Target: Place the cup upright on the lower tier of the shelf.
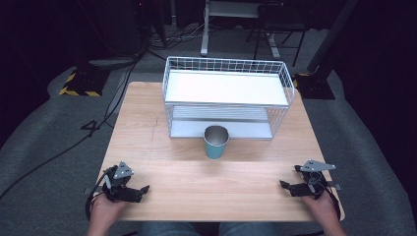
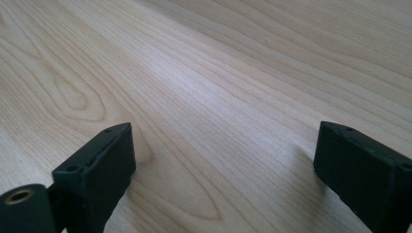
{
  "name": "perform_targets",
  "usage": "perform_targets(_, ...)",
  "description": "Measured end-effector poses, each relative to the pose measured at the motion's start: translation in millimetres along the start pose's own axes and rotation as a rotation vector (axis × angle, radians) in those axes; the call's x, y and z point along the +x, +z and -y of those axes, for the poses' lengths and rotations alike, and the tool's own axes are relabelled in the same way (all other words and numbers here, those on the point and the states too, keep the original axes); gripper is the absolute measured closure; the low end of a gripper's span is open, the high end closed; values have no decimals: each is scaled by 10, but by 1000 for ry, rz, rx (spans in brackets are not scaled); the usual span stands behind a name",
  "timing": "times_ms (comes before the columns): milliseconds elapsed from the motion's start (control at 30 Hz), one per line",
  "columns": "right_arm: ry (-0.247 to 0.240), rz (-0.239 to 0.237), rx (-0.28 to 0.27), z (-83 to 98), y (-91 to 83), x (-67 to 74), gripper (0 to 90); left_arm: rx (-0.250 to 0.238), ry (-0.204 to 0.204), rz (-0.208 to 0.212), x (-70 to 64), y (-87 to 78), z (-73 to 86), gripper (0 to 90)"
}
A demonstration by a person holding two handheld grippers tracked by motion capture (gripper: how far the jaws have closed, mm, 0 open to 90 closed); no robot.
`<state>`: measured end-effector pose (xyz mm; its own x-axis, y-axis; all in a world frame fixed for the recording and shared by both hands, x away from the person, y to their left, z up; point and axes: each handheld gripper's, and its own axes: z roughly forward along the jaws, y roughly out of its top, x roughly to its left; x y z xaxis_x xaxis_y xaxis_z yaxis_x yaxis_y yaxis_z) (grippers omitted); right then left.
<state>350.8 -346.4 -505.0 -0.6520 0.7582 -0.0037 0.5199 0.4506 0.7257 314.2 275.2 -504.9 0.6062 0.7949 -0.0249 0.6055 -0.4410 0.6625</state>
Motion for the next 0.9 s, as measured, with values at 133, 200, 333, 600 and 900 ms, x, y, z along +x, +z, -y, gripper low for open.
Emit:
perform_targets(133,3,3,-1,1,-1,2,88,-16,-14,4,5,-19,-19,11)
perform_targets(200,2,3,-1,1,-1,1,88,-47,-15,6,-1,-44,-41,3)
perform_targets(333,4,4,-3,3,-1,4,90,-118,-9,18,-38,-93,-108,1)
perform_targets(600,5,6,-4,4,-2,4,92,-241,-23,87,-153,-154,-267,0)
perform_targets(900,9,12,-2,5,-6,11,93,-284,-48,131,-213,-143,-399,0)
